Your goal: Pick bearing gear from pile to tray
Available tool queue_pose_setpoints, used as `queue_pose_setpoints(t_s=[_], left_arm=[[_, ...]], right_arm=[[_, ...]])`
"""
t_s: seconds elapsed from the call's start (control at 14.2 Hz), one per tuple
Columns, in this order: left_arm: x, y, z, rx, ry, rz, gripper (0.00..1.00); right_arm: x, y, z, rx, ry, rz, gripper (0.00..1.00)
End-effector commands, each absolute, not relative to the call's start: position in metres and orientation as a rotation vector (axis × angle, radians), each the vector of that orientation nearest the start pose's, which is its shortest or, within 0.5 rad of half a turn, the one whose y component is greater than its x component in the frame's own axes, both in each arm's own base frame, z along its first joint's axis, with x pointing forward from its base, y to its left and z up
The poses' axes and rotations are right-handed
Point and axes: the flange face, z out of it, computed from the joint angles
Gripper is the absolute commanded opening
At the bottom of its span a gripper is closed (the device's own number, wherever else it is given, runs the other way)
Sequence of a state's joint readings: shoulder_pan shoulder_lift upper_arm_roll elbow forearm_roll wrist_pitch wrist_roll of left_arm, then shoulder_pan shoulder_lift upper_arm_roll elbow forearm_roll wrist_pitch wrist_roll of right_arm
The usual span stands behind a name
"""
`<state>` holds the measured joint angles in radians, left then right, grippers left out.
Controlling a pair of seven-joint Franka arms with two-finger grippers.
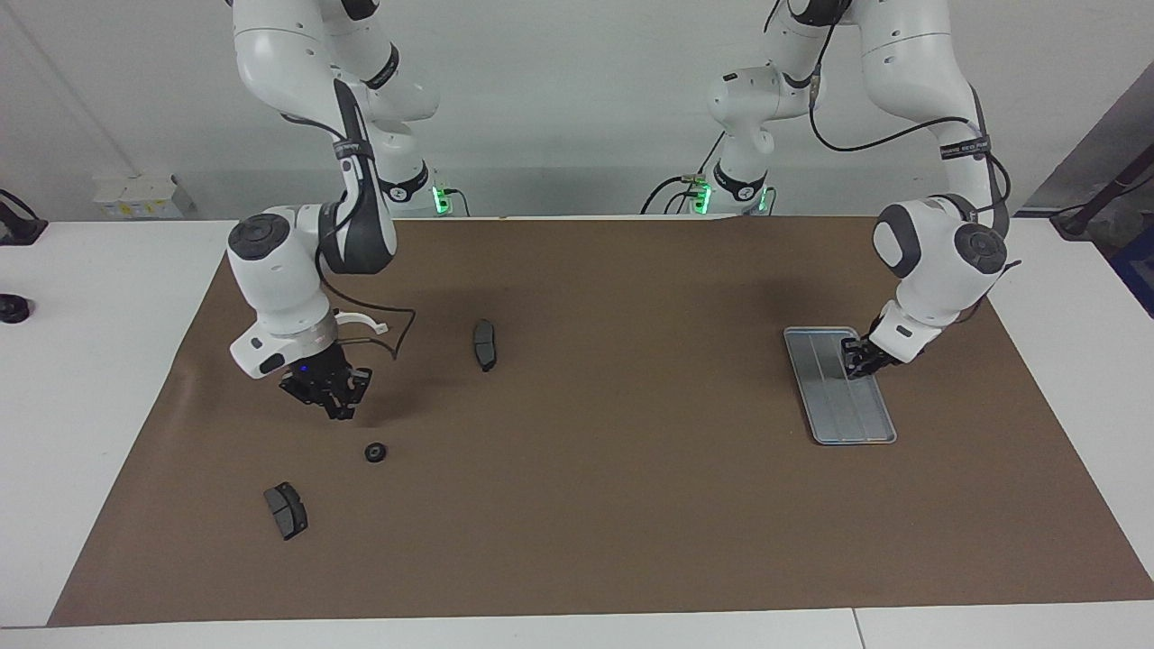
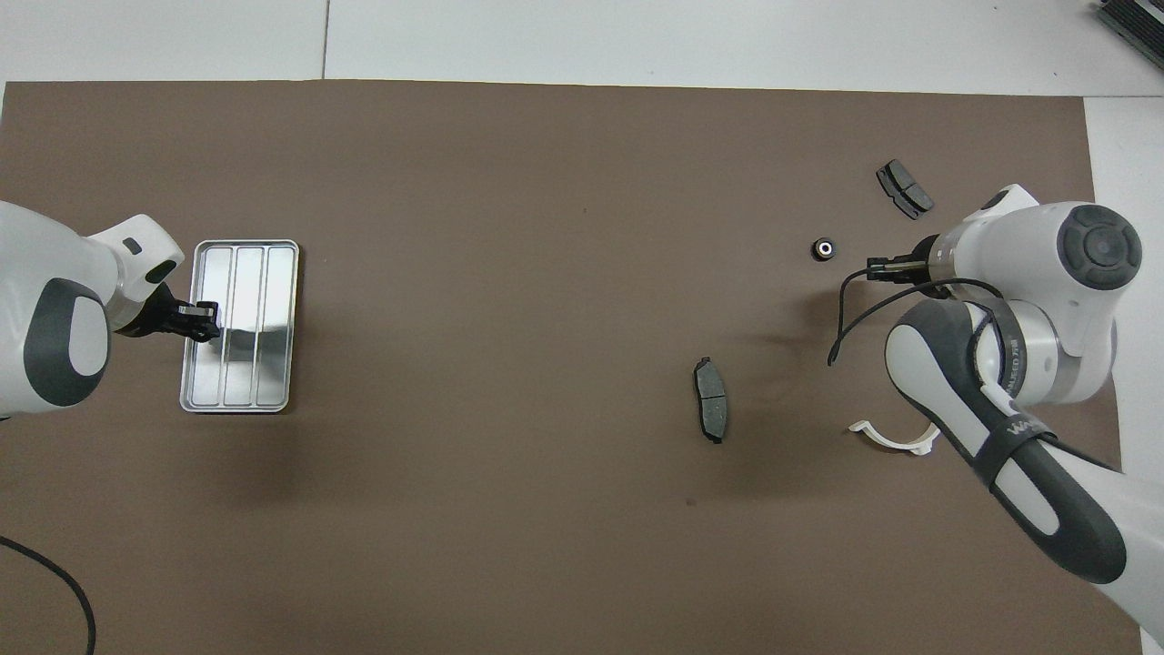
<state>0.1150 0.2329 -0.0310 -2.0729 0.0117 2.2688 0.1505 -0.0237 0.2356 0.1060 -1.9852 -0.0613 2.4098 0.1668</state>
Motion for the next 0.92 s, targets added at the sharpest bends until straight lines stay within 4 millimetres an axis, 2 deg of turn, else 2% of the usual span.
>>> queue_pose_setpoints(t_s=[0.0,0.07,0.14,0.28,0.35,0.49,0.56,0.78,0.85], left_arm=[[0.567,0.046,0.323,-3.14,0.139,0.009,0.41],[0.569,0.043,0.324,-3.138,0.153,0.0,0.61],[0.574,0.04,0.327,-3.138,0.15,-0.012,0.89],[0.591,0.028,0.345,-3.135,0.175,-0.065,0.93],[0.6,0.005,0.349,-3.134,0.214,-0.075,0.93],[0.616,-0.033,0.37,-3.145,0.137,-0.111,0.93],[0.62,-0.056,0.372,-3.151,0.114,-0.12,0.93],[0.615,-0.122,0.375,-3.162,0.076,-0.149,0.92],[0.611,-0.143,0.375,-3.167,0.047,-0.154,0.91]], right_arm=[[0.613,0.114,0.381,-3.081,0.198,-0.303,0.0],[0.608,0.145,0.38,-3.066,0.219,-0.308,0.0],[0.605,0.173,0.383,-3.052,0.239,-0.322,0.0],[0.604,0.235,0.383,-3.023,0.268,-0.334,0.0],[0.604,0.257,0.384,-3.003,0.303,-0.337,0.0],[0.595,0.307,0.375,-2.99,0.301,-0.325,0.0],[0.593,0.331,0.37,-2.987,0.313,-0.33,0.0],[0.591,0.393,0.349,-2.993,0.361,-0.365,0.0],[0.588,0.406,0.341,-2.993,0.374,-0.359,0.0]])
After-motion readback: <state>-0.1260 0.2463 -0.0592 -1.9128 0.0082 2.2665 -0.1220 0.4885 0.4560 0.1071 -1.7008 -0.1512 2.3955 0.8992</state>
